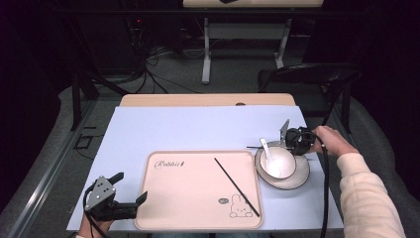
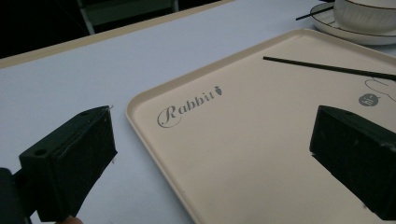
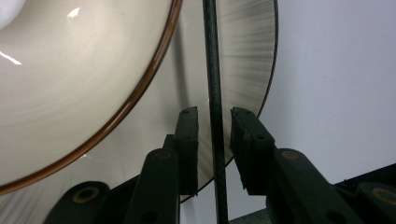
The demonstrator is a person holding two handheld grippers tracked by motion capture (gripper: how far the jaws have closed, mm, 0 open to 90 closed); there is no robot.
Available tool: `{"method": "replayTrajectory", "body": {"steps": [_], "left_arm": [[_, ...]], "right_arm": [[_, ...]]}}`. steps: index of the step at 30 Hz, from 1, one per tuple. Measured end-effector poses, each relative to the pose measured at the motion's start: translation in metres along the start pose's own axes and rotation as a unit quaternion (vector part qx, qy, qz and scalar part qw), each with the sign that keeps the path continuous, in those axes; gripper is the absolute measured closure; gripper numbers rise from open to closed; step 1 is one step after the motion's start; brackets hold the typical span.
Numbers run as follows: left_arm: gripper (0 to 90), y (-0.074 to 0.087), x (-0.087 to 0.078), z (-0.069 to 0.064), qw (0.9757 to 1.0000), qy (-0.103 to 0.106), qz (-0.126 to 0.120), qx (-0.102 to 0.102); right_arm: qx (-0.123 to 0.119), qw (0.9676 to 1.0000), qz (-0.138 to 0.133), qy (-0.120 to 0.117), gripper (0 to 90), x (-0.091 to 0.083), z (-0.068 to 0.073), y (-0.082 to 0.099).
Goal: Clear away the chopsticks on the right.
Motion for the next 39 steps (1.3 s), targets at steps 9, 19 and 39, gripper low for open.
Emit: {"method": "replayTrajectory", "body": {"steps": [9, 19, 39], "left_arm": [[0.1, 0.0, 0.0, 0.0, 1.0, -0.001, 0.002, 0.001], [0.1, 0.0, 0.0, 0.0, 1.0, 0.0, 0.001, 0.0], [0.1, 0.0, 0.001, 0.0, 1.0, 0.0, 0.004, 0.002]], "right_arm": [[-0.004, 1.0, -0.002, -0.005, 83.7, 0.003, 0.002, -0.002], [0.003, 1.0, -0.004, 0.007, 84.9, -0.002, -0.001, -0.001], [0.068, 0.9956, -0.047, 0.044, 84.9, -0.057, -0.016, 0.0]]}}
Point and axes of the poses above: each handheld gripper's, and its own axes: x roughly forward along the jaws, y roughly out of its underside, z roughly to its left, the point moved 7 cm from there along x, roughly forward along the jaws, and after that the axes turned 11 degrees about x, right-handed, at the moved point
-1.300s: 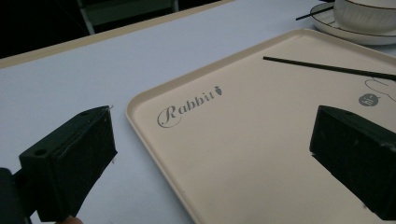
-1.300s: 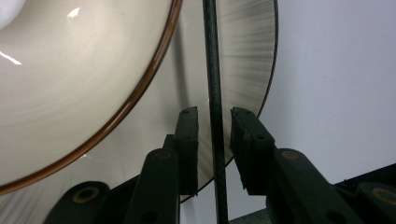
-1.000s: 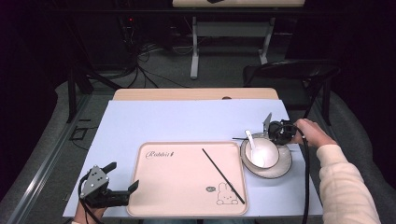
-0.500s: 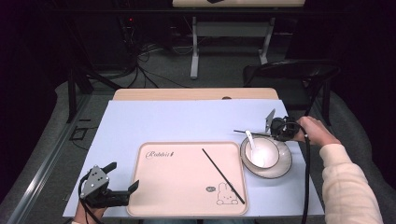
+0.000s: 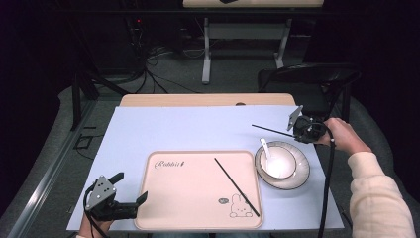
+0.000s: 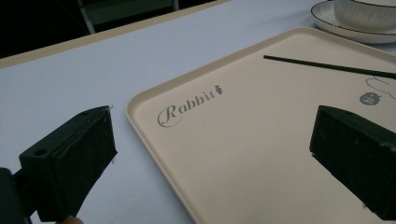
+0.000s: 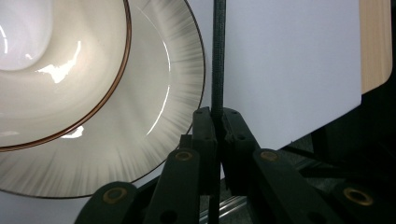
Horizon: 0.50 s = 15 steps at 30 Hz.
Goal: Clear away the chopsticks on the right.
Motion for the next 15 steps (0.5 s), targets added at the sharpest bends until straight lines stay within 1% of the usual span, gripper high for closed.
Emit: {"method": "replayTrajectory", "body": {"steps": [1, 2, 3, 4, 5, 7, 9, 10, 11, 13, 15], "left_arm": [[0.1, 0.0, 0.0, 0.0, 1.0, 0.0, 0.0, 0.0], [0.1, 0.0, 0.0, 0.0, 1.0, 0.001, 0.0, 0.0], [0.1, 0.0, 0.0, 0.0, 1.0, 0.001, 0.0, 0.0], [0.1, 0.0, 0.0, 0.0, 1.0, 0.001, 0.0, 0.0], [0.1, 0.0, 0.0, 0.0, 1.0, 0.001, 0.0, 0.0], [0.1, 0.0, 0.0, 0.0, 1.0, 0.0, 0.0, 0.001], [0.1, 0.0, 0.0, 0.0, 1.0, 0.001, 0.0, 0.0], [0.1, 0.0, 0.0, 0.0, 1.0, 0.001, 0.001, 0.0], [0.1, 0.0, 0.0, 0.0, 1.0, 0.0, 0.001, 0.0], [0.1, 0.0, 0.0, 0.0, 1.0, 0.0, 0.0, 0.001], [0.1, 0.0, 0.0, 0.0, 1.0, 0.001, 0.001, 0.001]], "right_arm": [[0.001, 1.0, 0.003, 0.004, 85.0, -0.003, -0.001, -0.001], [0.01, 0.9999, 0.002, 0.006, 84.9, -0.007, 0.001, -0.002], [0.01, 0.9999, 0.004, 0.011, 85.0, -0.011, 0.002, -0.003], [0.017, 0.9997, 0.008, 0.017, 85.0, -0.014, 0.003, -0.004], [0.025, 0.9996, 0.001, 0.01, 85.0, -0.018, 0.005, -0.006], [0.03, 0.9993, 0.001, 0.023, 85.0, -0.025, 0.006, -0.009], [0.044, 0.9989, 0.002, 0.018, 85.0, -0.031, 0.011, -0.012], [0.042, 0.9989, -0.002, 0.023, 85.0, -0.034, 0.013, -0.015], [0.056, 0.9983, -0.003, 0.017, 85.0, -0.038, 0.017, -0.017], [0.065, 0.9977, -0.006, 0.016, 85.0, -0.043, 0.023, -0.02], [0.08, 0.9967, -0.011, 0.014, 85.0, -0.048, 0.029, -0.024]]}}
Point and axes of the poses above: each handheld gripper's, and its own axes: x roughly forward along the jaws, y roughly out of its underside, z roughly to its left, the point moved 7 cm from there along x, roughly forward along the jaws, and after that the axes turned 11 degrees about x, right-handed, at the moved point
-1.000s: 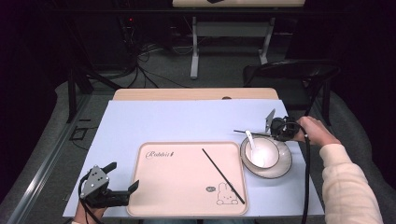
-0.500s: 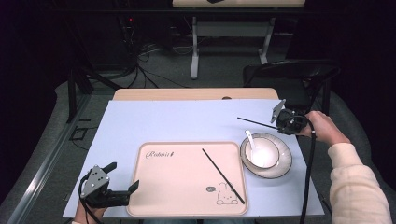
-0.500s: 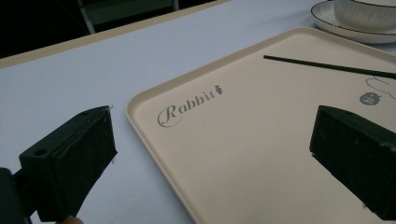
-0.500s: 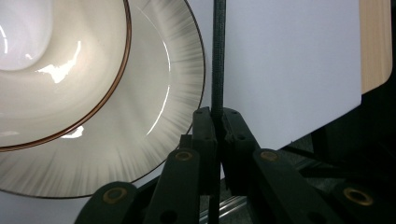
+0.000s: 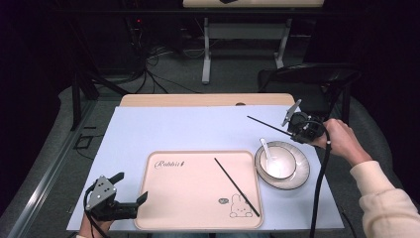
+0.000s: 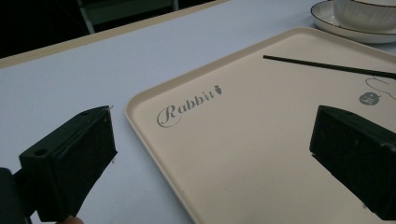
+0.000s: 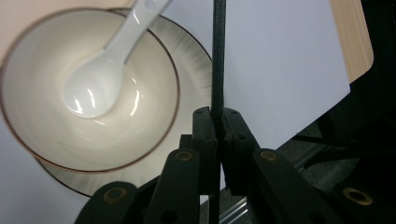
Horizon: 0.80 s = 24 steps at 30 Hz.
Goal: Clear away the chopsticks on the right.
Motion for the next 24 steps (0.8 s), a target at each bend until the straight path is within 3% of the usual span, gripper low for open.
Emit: {"method": "replayTrajectory", "body": {"steps": [7, 10, 16, 24], "left_arm": [[0.1, -0.001, 0.002, 0.0, 1.0, 0.002, -0.001, -0.001], [0.1, -0.002, 0.003, -0.001, 1.0, 0.003, -0.001, 0.0], [0.1, -0.003, 0.002, -0.001, 1.0, 0.002, -0.006, 0.0], [0.1, -0.003, 0.002, -0.001, 1.0, 0.003, -0.009, 0.0]], "right_arm": [[0.041, 0.9991, -0.002, -0.012, 85.0, -0.021, 0.028, -0.01], [0.075, 0.9967, -0.01, -0.028, 85.0, -0.028, 0.04, -0.013], [0.117, 0.9924, -0.014, -0.038, 85.0, -0.035, 0.059, -0.018], [0.149, 0.9871, -0.012, -0.057, 85.0, -0.038, 0.082, -0.024]]}}
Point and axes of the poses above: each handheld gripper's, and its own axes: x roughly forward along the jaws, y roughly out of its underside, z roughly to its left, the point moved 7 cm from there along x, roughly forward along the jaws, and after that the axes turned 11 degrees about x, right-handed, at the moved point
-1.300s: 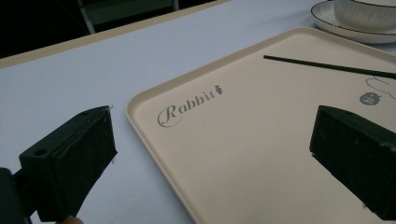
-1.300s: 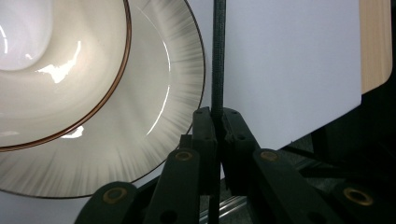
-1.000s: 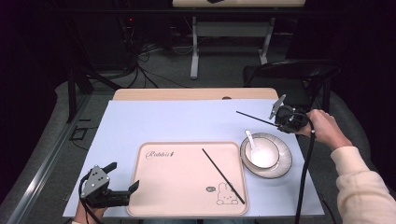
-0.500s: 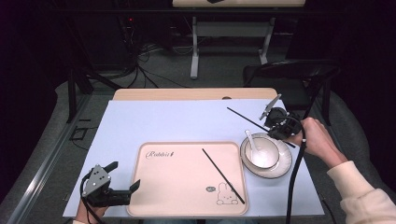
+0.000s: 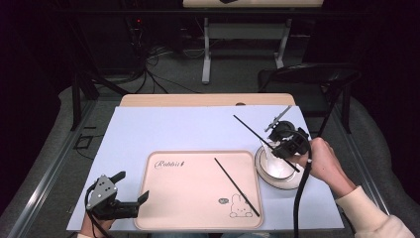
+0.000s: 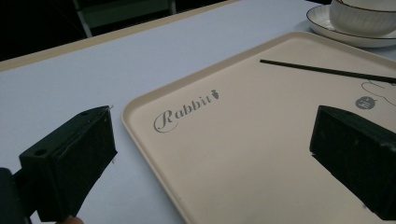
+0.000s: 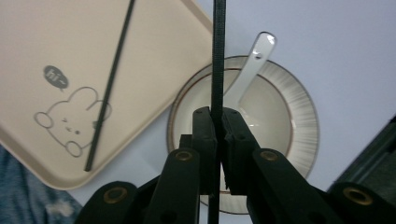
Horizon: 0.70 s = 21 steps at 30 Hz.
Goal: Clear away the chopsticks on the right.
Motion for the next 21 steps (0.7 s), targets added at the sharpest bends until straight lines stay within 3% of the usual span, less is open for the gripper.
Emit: {"method": "replayTrajectory", "body": {"steps": [11, 21], "left_arm": [[0.1, -0.001, 0.002, -0.001, 1.0, 0.004, 0.0, 0.006], [0.1, -0.002, 0.002, -0.002, 1.0, 0.005, 0.0, 0.008]], "right_arm": [[0.026, 0.999, 0.017, -0.032, 85.0, 0.02, 0.032, 0.01], [0.052, 0.9963, 0.027, -0.063, 85.0, 0.049, 0.061, 0.019]]}}
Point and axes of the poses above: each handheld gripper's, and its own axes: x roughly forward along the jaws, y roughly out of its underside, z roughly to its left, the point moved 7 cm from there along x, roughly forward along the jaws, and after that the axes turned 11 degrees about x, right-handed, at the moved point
